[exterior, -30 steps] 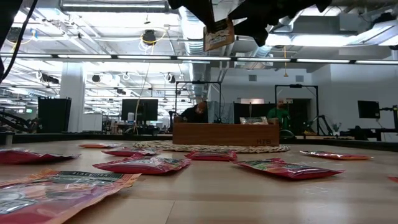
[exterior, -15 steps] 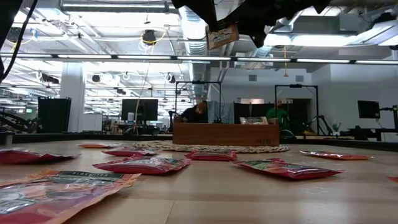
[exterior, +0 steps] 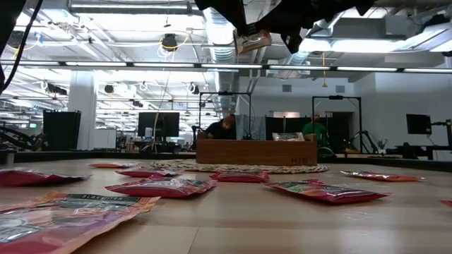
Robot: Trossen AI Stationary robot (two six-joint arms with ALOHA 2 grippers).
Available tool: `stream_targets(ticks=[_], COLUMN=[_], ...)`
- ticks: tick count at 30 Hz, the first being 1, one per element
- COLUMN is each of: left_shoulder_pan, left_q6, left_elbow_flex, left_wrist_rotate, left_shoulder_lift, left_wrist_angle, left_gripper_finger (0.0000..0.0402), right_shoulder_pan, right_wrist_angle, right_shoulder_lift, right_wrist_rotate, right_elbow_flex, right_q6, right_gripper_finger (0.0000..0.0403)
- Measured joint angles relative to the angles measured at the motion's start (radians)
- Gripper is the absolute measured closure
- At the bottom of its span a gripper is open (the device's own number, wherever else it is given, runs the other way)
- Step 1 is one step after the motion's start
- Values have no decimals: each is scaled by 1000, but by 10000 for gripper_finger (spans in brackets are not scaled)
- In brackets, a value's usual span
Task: Pick & Place Tea
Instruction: Put the brown tea bag into the right slot of the wooden organizer
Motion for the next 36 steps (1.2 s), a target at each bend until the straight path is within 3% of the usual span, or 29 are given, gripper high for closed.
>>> stream_targets(ticks=[17,28,32,36], left_shoulder_pan=[0,-2,-6,-26], left_q6=[-46,-94,-89,-108], left_elbow_flex=[0,0,0,0], left_wrist_rotate=[-13,-15,-116,-333], left_shoulder_lift=[0,0,0,0], left_wrist_angle=[27,35,26,-63], left_gripper_finger=[393,264,224,208], right_shoulder_pan=[0,0,0,-27], right_wrist_angle=[-8,-13,-28,-92], right_shoulder_lift=[-1,0,0,-4], right_wrist_rotate=[24,34,62,88], right_elbow_flex=[0,-1,-1,-1], right_q6=[5,5,4,-23], right_gripper_finger=[403,403,403,403])
